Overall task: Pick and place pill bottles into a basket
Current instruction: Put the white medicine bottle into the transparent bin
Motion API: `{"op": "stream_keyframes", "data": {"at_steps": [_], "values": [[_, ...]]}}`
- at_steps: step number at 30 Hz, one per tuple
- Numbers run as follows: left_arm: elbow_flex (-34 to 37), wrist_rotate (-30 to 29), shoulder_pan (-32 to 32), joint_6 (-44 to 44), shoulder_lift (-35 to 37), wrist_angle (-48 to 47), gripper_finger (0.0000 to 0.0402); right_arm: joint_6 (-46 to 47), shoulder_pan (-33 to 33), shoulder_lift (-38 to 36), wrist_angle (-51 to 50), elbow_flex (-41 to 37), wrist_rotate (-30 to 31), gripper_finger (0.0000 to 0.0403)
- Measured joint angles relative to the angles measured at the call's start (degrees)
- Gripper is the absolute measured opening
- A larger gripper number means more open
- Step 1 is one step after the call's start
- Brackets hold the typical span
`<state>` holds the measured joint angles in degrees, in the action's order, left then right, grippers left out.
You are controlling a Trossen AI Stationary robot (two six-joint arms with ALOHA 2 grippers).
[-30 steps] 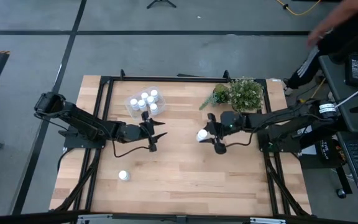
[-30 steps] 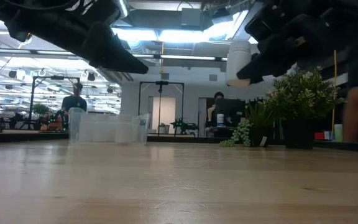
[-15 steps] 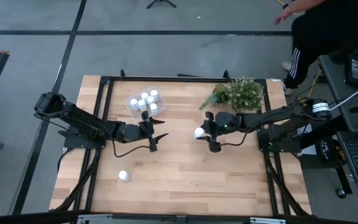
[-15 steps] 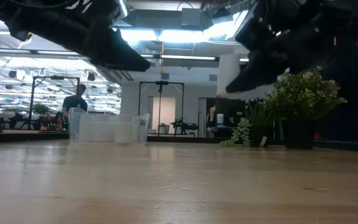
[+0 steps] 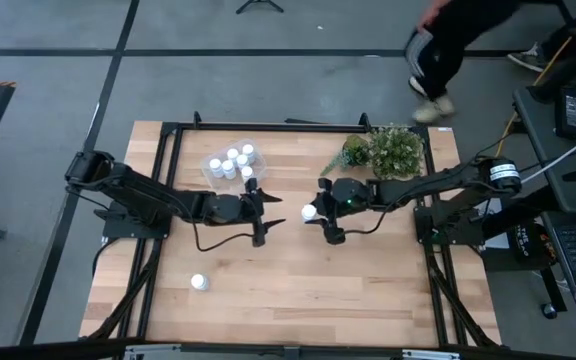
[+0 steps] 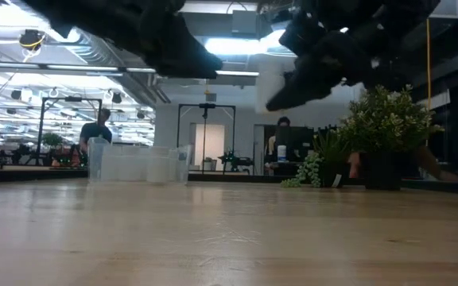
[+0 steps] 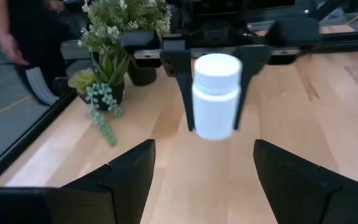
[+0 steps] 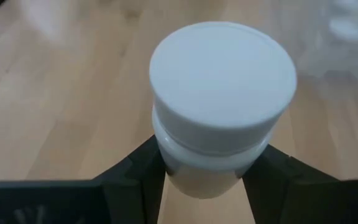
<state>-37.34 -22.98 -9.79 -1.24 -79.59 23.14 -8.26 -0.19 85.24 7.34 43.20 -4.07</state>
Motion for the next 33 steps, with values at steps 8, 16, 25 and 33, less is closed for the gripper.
{"op": "stream_keyframes", "data": {"at_steps": [8,16,25,33], "values": [[-3.2,1.0,2.0,1.5,-2.4,0.3,0.0265,-1.4,0.1,2.6,1.4,3.9,0.0,0.0167],[-3.2,2.2,2.0,1.5,-2.4,0.7,0.0265,-4.4,0.1,7.1,0.7,9.0,0.0,0.0167],[-3.2,4.0,2.1,1.5,-2.4,1.8,0.0265,-5.3,0.1,9.7,0.6,13.3,0.0,0.0167],[-3.2,5.2,2.1,2.0,-2.4,2.2,0.0265,-7.3,0.1,12.0,0.3,15.8,-0.1,0.0167]]}}
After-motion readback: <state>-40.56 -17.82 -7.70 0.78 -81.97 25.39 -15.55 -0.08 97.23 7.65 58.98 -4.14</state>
